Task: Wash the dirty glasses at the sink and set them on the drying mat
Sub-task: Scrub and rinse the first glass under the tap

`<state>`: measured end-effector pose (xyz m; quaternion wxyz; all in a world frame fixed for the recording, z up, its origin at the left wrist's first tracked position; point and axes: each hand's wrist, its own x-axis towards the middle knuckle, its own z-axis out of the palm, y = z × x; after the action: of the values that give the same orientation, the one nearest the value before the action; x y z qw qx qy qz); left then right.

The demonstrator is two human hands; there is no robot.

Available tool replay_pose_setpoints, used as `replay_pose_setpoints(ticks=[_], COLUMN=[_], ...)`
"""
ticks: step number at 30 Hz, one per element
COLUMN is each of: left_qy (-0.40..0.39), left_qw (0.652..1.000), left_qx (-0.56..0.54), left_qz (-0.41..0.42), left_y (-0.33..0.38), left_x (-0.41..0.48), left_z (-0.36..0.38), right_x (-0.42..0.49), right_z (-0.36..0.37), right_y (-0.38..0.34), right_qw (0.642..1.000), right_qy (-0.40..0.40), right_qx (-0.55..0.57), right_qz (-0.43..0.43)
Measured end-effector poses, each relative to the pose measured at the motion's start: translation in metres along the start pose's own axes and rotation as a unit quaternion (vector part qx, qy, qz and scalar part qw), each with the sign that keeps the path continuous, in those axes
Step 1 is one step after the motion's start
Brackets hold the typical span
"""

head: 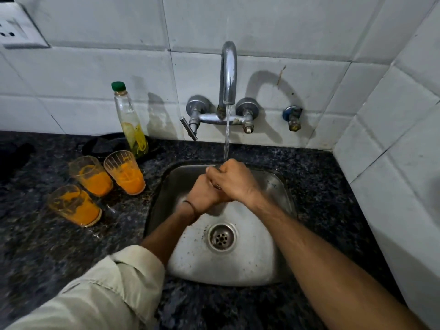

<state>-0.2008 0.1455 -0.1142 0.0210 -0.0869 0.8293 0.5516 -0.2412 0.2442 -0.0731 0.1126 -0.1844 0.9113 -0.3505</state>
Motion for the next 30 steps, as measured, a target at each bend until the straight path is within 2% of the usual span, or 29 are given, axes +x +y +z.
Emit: replay_pose_setpoints(ticks=[1, 2, 3, 4, 5, 7, 9, 10, 11, 12, 14, 15, 16, 18, 20, 22, 23, 25, 27, 28, 30], left_qy=[0.081, 0.143, 0.172, 0.164, 0.129, -0.021, -0.144, -0.145, -0.101, -0.023, 0.148, 0.199, 0.210, 0.146, 0.007, -0.091, -0.085, 0.023, 0.161, 0.203, 0.212], left_qw=[0.993, 0.983, 0.981, 0.985, 0.992, 0.989, 0.970, 0.973, 0.983, 0.994, 0.987, 0.976, 0.976, 0.987, 0.987, 0.980, 0.982, 0.993, 0.985, 0.975, 0.976], left_qx=[0.082, 0.114, 0.096, 0.047, -0.017, -0.148, -0.196, -0.180, -0.154, -0.103, 0.054, 0.079, 0.055, -0.057, -0.158, -0.177, -0.166, -0.110, 0.046, 0.087, 0.040], left_qz=[-0.012, -0.011, -0.004, -0.001, 0.004, 0.012, 0.014, 0.004, -0.018, -0.037, -0.042, -0.029, -0.017, -0.016, -0.022, 0.011, 0.014, -0.019, -0.032, -0.019, 0.014], left_y=[0.005, 0.009, 0.008, 0.003, -0.003, -0.014, -0.019, -0.017, -0.012, -0.008, -0.001, -0.001, -0.004, -0.012, -0.017, -0.019, -0.016, -0.010, -0.007, -0.010, -0.017], left_x=[0.001, -0.001, -0.002, 0.000, 0.001, 0.002, 0.001, 0.000, -0.001, -0.002, -0.004, -0.007, -0.008, -0.007, -0.004, -0.003, -0.003, 0.000, 0.004, 0.006, 0.009], left_z=[0.008, 0.015, 0.020, 0.021, 0.017, 0.001, -0.013, -0.014, -0.011, -0.004, 0.013, 0.020, 0.024, 0.018, 0.002, -0.009, -0.009, 0.002, 0.017, 0.022, 0.020], right_x=[0.002, 0.005, 0.006, 0.007, 0.007, 0.007, 0.005, 0.004, 0.005, 0.006, 0.007, 0.006, 0.006, 0.005, 0.005, 0.003, 0.002, 0.001, -0.003, -0.006, -0.017], right_z=[0.006, 0.012, 0.015, 0.014, 0.008, -0.007, -0.014, -0.012, -0.008, 0.000, 0.014, 0.020, 0.022, 0.017, 0.001, -0.011, -0.013, -0.007, 0.011, 0.021, 0.039], right_y=[-0.003, -0.004, -0.005, -0.003, -0.002, 0.001, 0.003, 0.002, 0.000, -0.002, -0.009, -0.012, -0.013, -0.010, -0.005, -0.004, -0.005, -0.009, -0.017, -0.020, -0.020], right_qw=[0.999, 0.998, 0.997, 0.997, 0.996, 0.994, 0.991, 0.994, 0.998, 1.000, 0.998, 0.996, 0.995, 0.996, 0.994, 0.988, 0.989, 0.997, 0.997, 0.994, 0.993], right_qy=[0.033, 0.053, 0.064, 0.062, 0.047, -0.036, -0.096, -0.079, -0.042, -0.003, 0.044, 0.054, 0.060, 0.047, -0.032, -0.117, -0.114, -0.025, 0.072, 0.098, 0.103], right_qx=[0.004, -0.004, -0.027, -0.054, -0.075, -0.067, -0.028, -0.016, -0.010, -0.009, -0.011, -0.016, -0.029, -0.069, -0.100, -0.074, -0.061, -0.049, -0.012, -0.005, -0.034], right_qz=[0.024, 0.032, 0.021, 0.001, -0.024, -0.073, -0.085, -0.076, -0.054, -0.020, 0.051, 0.070, 0.071, 0.028, -0.042, -0.074, -0.072, -0.044, 0.025, 0.052, 0.045])
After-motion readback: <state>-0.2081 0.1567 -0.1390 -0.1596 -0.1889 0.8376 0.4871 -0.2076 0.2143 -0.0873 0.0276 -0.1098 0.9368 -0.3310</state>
